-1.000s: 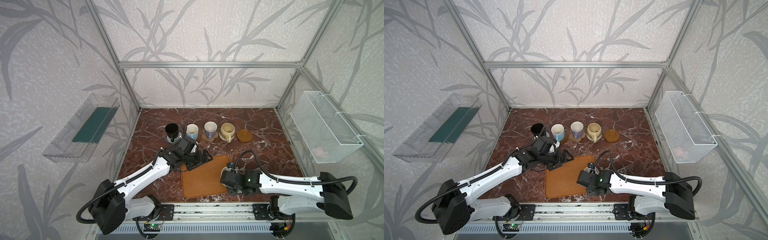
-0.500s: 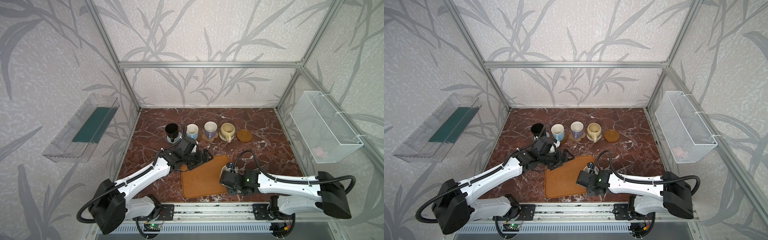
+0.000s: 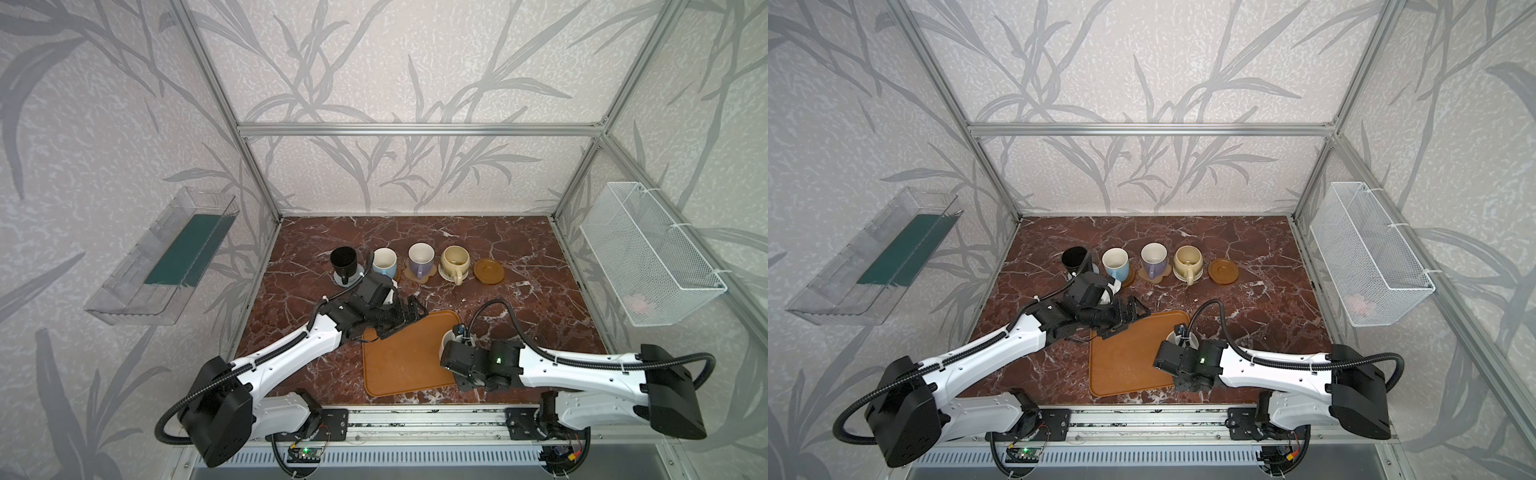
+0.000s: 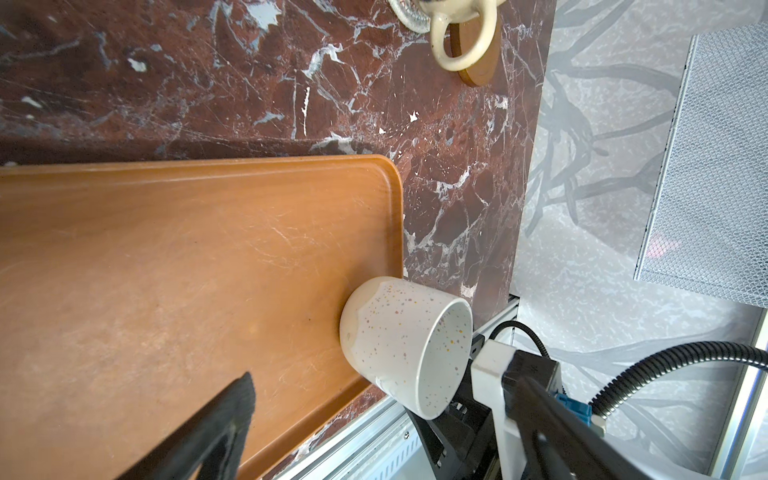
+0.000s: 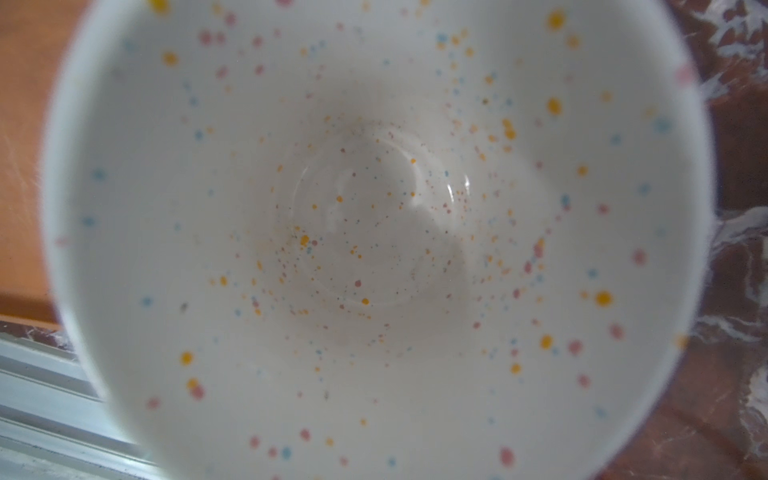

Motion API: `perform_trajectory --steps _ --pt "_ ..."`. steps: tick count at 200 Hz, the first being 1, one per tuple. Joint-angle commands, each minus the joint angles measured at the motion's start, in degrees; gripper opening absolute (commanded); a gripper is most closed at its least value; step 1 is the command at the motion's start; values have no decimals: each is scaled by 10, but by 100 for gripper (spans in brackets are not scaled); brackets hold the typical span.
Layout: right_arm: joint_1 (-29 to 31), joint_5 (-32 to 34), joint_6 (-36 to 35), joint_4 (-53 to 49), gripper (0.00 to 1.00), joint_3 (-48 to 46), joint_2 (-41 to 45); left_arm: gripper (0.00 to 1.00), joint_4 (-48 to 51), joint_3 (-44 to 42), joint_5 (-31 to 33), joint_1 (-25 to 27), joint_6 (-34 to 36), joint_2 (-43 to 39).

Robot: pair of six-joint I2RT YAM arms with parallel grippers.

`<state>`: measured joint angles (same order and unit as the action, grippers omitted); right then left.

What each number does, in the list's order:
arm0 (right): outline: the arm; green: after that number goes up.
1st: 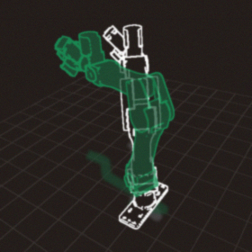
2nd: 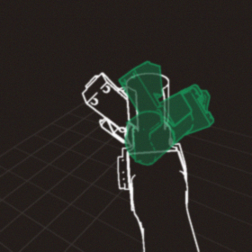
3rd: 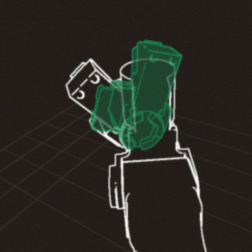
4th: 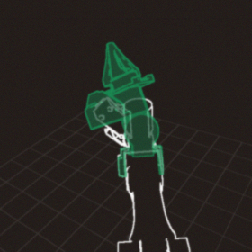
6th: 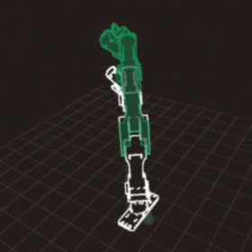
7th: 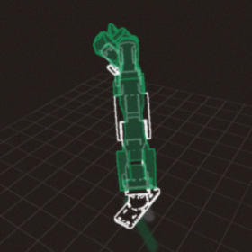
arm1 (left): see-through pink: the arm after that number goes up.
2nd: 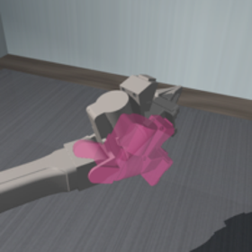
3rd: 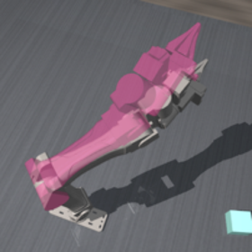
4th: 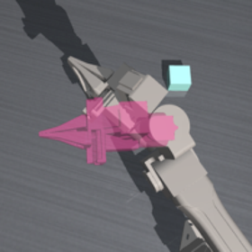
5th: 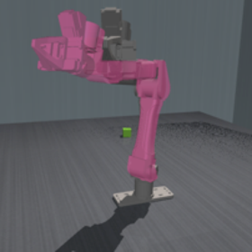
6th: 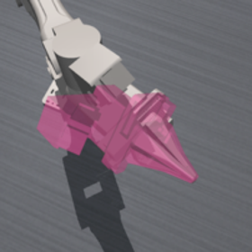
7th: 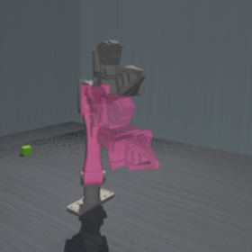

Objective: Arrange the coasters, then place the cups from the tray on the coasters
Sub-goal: 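Lower the right gripper into the white speckled mug on the tray and grasp it, then lift the white speckled mug and carry it toward the wooden coaster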

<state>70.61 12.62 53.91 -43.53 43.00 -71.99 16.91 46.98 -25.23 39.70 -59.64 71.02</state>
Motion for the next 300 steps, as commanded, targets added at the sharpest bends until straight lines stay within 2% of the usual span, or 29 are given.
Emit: perform_trajectory --steps 1,62,162,208,250,300 --pt "3 28 -8 18 7 10 14 99 -19 -2 -2 2 -17 -6" --pt "3 46 -23 21 0 24 18 99 -24 -3 -3 2 -23 -12" --pt "3 83 -46 13 0 46 40 99 -48 -7 0 2 -49 -30" --pt "2 106 -70 21 0 49 60 99 -58 -11 21 2 -55 -52" --pt "-28 87 -110 11 0 67 67 99 -60 2 18 3 -56 -50" --pt "-69 69 -142 9 0 77 89 99 -18 47 27 3 -20 -39"
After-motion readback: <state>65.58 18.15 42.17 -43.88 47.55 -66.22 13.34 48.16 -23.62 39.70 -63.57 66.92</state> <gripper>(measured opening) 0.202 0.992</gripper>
